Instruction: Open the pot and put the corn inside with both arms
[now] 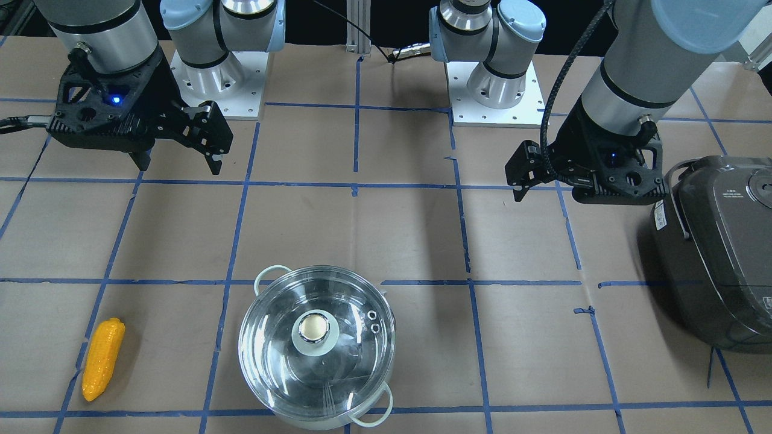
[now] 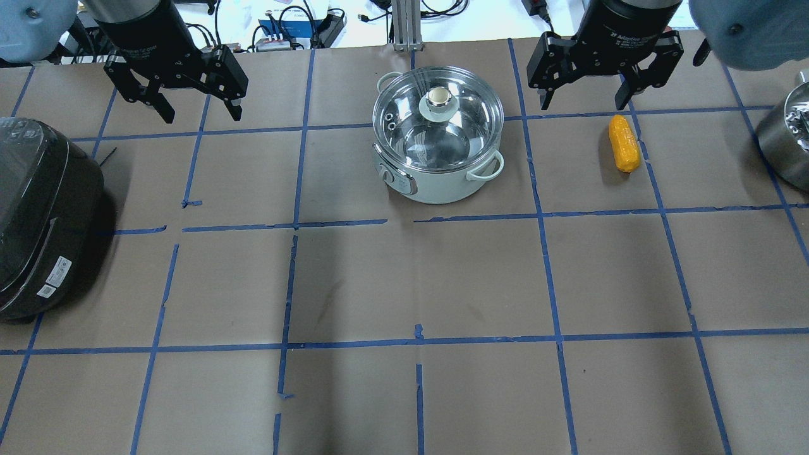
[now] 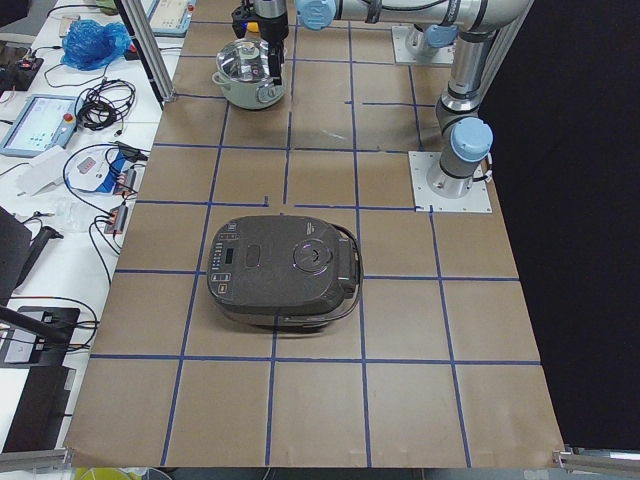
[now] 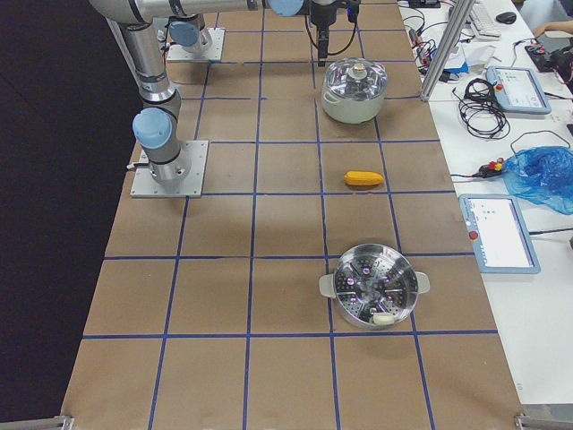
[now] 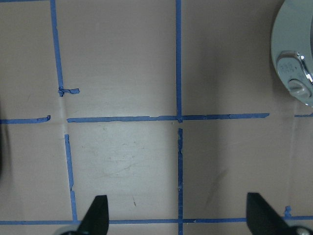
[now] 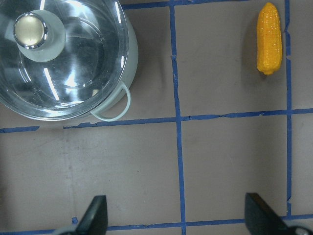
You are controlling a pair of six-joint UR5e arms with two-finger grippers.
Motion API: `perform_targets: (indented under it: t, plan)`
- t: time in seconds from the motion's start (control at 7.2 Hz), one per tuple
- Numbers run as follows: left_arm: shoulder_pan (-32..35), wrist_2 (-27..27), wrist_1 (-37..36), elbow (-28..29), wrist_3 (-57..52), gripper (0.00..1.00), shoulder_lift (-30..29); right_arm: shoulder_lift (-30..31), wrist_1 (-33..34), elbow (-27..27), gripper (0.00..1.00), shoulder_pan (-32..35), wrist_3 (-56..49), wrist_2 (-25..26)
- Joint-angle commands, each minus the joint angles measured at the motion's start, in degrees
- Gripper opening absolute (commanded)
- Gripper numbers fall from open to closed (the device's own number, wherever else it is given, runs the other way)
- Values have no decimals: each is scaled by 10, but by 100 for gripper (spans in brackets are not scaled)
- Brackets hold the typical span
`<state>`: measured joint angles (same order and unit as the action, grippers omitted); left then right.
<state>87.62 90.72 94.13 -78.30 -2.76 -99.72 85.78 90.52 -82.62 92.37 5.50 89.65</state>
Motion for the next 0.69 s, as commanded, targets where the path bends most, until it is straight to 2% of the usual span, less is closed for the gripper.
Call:
perform_targets:
  t: [0.0, 0.56]
  plan:
    - [0, -3, 0, 0, 0, 100, 0, -1, -2, -1, 100, -2, 0, 0]
    - [8, -1, -3, 16, -6, 100, -14, -2, 0, -1, 100, 0, 1, 0]
